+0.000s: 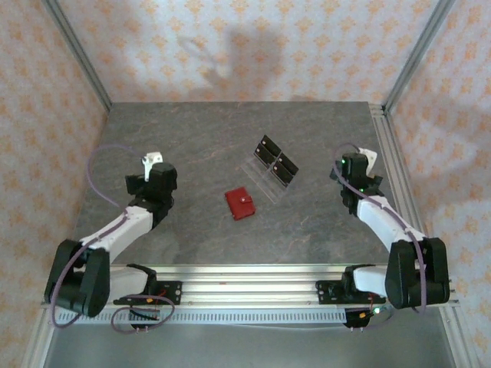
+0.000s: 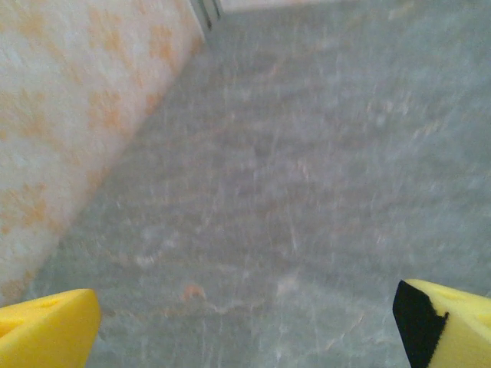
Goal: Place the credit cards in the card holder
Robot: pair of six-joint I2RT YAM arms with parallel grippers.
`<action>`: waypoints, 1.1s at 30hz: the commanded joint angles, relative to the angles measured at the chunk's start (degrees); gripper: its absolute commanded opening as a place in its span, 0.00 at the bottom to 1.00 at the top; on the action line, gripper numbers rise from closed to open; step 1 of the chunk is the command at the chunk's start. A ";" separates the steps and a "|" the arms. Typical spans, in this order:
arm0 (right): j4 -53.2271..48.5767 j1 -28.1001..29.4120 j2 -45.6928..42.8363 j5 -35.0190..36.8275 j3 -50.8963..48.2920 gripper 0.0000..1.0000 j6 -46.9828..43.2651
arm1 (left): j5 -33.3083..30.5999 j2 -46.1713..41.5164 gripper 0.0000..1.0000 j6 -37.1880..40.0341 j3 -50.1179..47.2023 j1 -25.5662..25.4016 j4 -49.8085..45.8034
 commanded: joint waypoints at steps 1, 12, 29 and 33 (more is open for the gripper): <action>16.13 -2.02 1.39 4.36 -5.09 0.99 -5.05 | 1.22 3.28 1.00 2.43 -4.34 0.68 17.49; 49.58 -2.52 16.69 -11.28 -13.38 0.99 -6.83 | 13.68 8.68 0.97 3.03 -0.58 6.12 18.49; 57.42 -2.25 17.45 -3.01 -17.31 0.99 -4.20 | 16.68 5.81 0.97 3.53 -4.98 6.72 23.70; 59.64 -2.08 17.45 -3.23 -18.30 0.99 -4.70 | 15.93 8.99 0.98 2.23 -5.69 6.74 28.51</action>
